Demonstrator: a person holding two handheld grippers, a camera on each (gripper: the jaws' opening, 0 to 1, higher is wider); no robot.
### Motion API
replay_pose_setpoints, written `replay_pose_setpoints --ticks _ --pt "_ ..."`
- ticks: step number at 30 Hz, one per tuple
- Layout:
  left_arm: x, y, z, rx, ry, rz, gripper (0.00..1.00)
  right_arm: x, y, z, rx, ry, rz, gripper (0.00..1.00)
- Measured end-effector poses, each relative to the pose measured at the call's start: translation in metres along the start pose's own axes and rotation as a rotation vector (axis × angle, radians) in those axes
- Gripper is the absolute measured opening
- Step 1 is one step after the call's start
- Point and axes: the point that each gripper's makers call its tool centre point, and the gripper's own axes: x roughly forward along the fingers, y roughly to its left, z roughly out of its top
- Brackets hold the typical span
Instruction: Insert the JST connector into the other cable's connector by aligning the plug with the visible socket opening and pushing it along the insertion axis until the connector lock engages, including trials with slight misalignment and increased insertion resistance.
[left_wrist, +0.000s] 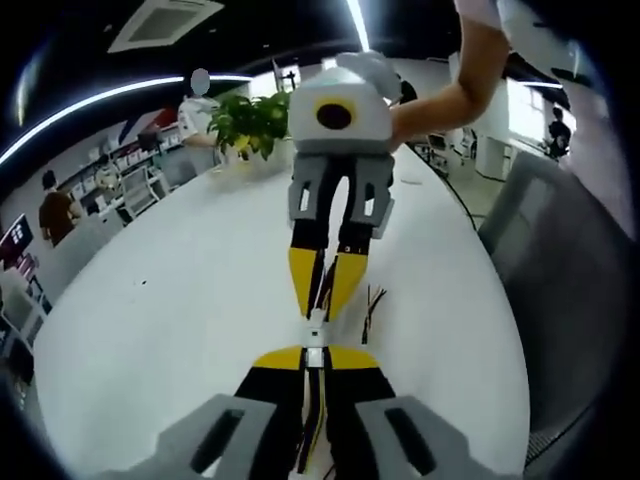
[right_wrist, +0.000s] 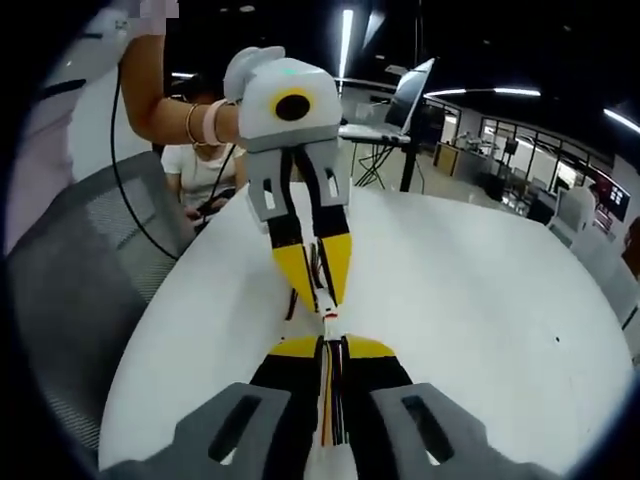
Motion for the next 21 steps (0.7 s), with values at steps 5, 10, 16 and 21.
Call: replay_pose_setpoints --ticks 5,10,16,21 --pt "0.002 -0.002 0.0 0.009 0.004 -0.012 0.0 0.0 0.001 -0.002 -0.012 0.009 0.005 0.04" --pt "0.005 -0.006 -0.004 0.019 0.029 -0.035 0.0 0.002 0.004 -0.005 -0.023 0.021 0.021 0.04" --pt "0.01 -0.01 -0.01 -0.009 0.073 -0.048 0.0 0.004 0.009 -0.008 -0.044 0.034 0.04 0.04" --pt "0.014 -0.012 -0.014 0.013 0.099 -0.054 0.0 0.005 0.011 -0.011 -0.056 0.044 0.05 0.04"
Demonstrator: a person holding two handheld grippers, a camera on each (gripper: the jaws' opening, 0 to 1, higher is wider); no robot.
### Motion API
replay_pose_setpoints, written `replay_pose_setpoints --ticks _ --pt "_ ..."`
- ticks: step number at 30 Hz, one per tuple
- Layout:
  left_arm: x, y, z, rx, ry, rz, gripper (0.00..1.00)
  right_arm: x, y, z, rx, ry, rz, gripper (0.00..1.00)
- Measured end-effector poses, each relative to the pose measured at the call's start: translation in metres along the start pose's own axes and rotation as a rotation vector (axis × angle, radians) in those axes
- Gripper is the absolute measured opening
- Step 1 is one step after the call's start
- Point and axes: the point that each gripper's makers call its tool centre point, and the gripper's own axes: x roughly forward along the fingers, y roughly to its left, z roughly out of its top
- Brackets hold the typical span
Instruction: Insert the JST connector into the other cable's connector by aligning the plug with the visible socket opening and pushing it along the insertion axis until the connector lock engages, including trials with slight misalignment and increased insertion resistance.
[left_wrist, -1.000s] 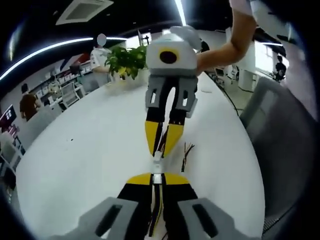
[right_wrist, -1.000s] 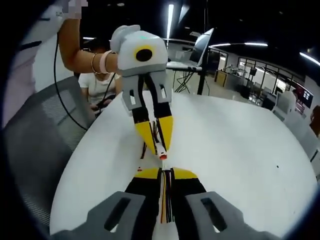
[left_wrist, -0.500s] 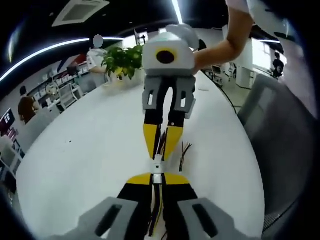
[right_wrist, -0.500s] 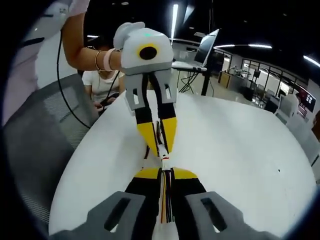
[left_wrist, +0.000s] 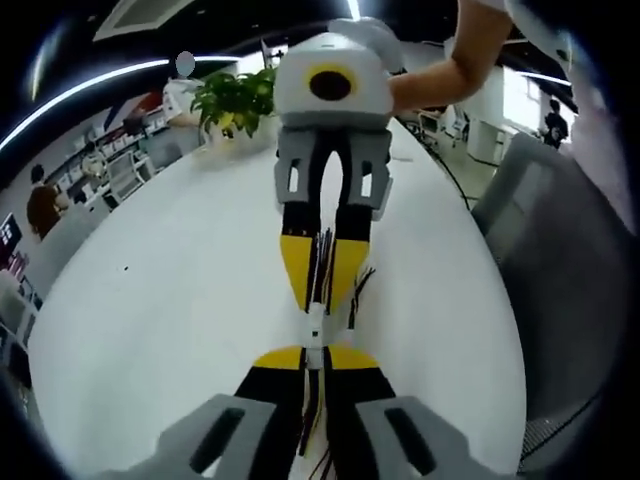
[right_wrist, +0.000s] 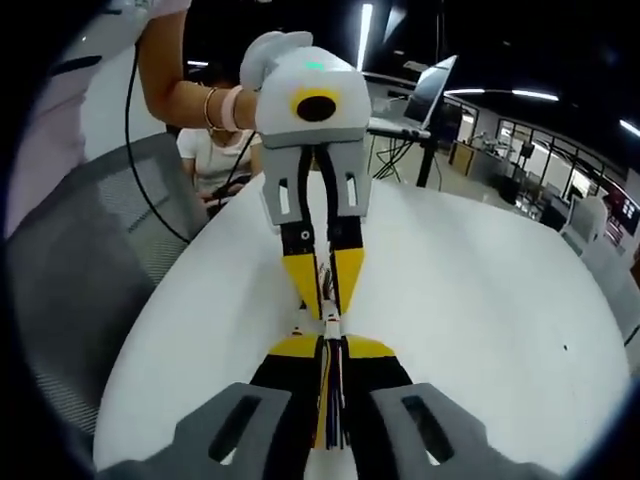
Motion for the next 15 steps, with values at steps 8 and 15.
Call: replay_pose_setpoints --ticks 8,15 --pt "0.0003 -0.0008 0.0038 0.012 -0.004 -0.004 0.0 -0.0009 0.0013 -0.0016 -0.028 0.009 0.0 0.04" --pt "0.0009 -0.0025 0.0088 0.052 -0.018 -0.005 0.0 -0.0002 0.003 -0.0008 -0.034 0.0 0.007 0.04"
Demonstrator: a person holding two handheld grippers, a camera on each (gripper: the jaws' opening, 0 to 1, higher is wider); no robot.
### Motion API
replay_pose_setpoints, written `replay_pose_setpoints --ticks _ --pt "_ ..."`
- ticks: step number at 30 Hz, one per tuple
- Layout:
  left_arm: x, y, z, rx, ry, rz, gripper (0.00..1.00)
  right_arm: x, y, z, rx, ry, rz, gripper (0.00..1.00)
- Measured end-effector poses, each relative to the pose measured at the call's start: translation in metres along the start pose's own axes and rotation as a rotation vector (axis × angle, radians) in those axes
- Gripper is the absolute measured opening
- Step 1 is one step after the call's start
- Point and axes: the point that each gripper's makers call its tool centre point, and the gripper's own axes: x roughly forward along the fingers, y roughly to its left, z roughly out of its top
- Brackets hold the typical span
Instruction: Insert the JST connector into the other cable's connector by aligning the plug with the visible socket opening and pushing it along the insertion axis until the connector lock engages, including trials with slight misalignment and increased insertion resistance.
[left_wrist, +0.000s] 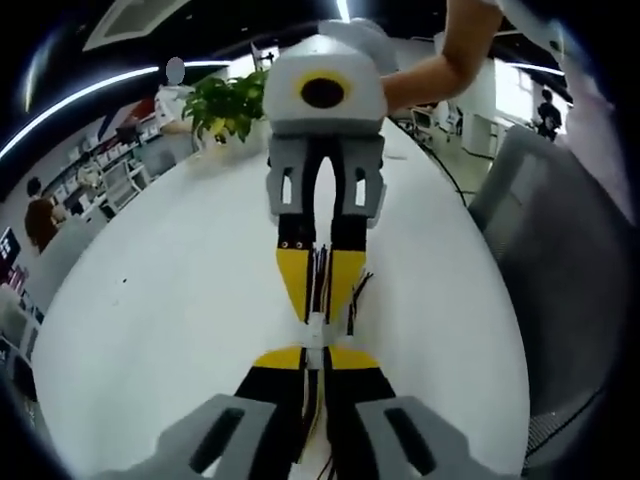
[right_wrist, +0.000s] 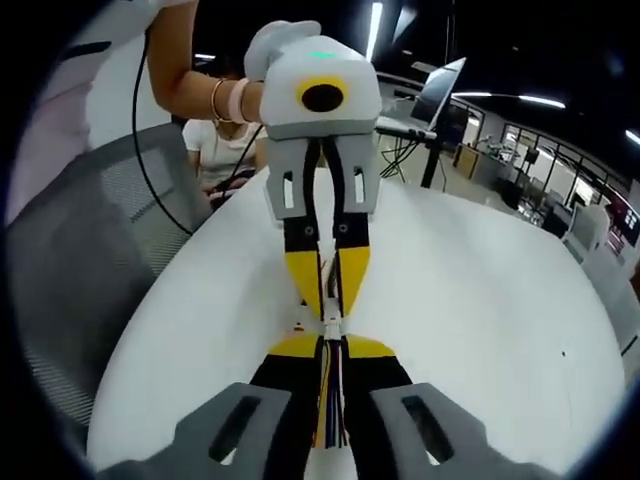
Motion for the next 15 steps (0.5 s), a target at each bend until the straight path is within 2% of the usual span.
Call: replay_pose_setpoints --ticks 1,6,15 --pt "-0.0001 0.0006 0.0008 0.021 -0.001 0.002 0.0 0.0 -0.0005 0.0 -0.003 -0.002 -0.001 0.04" --pt "0.0006 -0.0035 0.0096 0.029 -0.046 -0.02 0.0 0.0004 0.0024 0.0011 0.013 -0.035 0.024 0.04" --pt "0.0027 -0.0067 0.0085 0.048 -0.057 -0.031 0.0 0.0008 0.0056 -0.0016 0.032 -0.049 0.022 0.04"
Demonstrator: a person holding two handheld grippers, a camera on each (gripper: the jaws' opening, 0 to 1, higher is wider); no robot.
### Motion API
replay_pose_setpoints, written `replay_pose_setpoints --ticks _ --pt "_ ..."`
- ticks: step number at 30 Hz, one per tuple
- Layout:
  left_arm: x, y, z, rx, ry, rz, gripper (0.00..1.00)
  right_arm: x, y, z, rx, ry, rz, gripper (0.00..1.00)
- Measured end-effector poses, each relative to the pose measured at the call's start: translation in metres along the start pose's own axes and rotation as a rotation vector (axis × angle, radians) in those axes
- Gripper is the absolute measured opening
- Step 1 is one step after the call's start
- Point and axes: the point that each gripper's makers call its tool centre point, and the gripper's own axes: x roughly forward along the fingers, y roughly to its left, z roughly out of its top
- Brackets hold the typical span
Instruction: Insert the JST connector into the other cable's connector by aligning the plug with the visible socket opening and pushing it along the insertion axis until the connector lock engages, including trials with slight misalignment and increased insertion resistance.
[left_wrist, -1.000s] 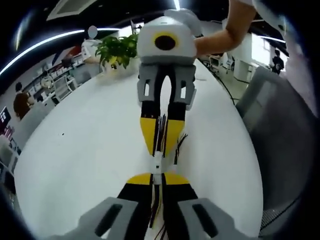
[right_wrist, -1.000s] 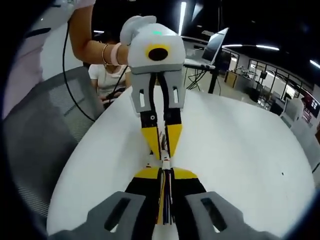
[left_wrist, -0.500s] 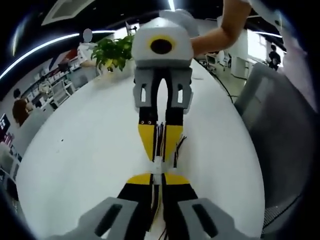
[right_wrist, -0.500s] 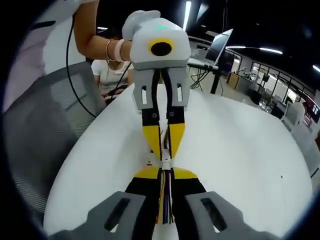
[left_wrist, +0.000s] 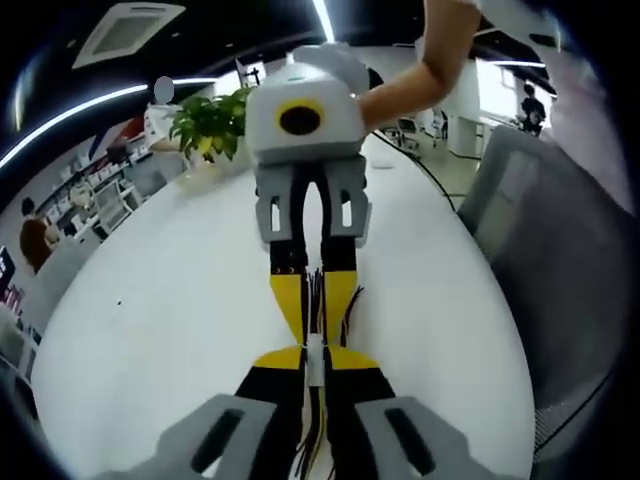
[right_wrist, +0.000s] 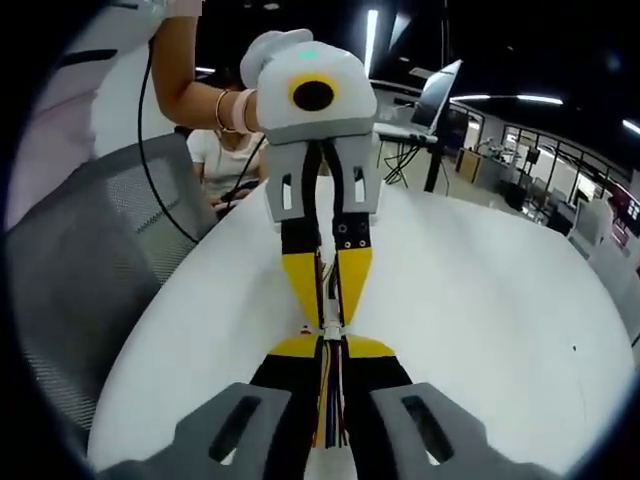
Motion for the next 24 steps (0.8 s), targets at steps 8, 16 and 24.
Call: replay_pose_setpoints --ticks 8,16,24 --pt "0.0 0.0 0.003 -0.013 -0.034 -0.007 0.0 -0.005 0.0 0.0 0.017 -0.017 0.009 0.04" --pt "0.001 -0.002 0.006 0.02 -0.042 -0.026 0.0 -0.004 0.001 0.0 0.006 -0.018 0.018 0.04" --pt "0.001 -0.001 0.008 0.041 -0.051 -0.032 0.0 -0.001 -0.002 0.002 -0.01 -0.031 0.018 0.03"
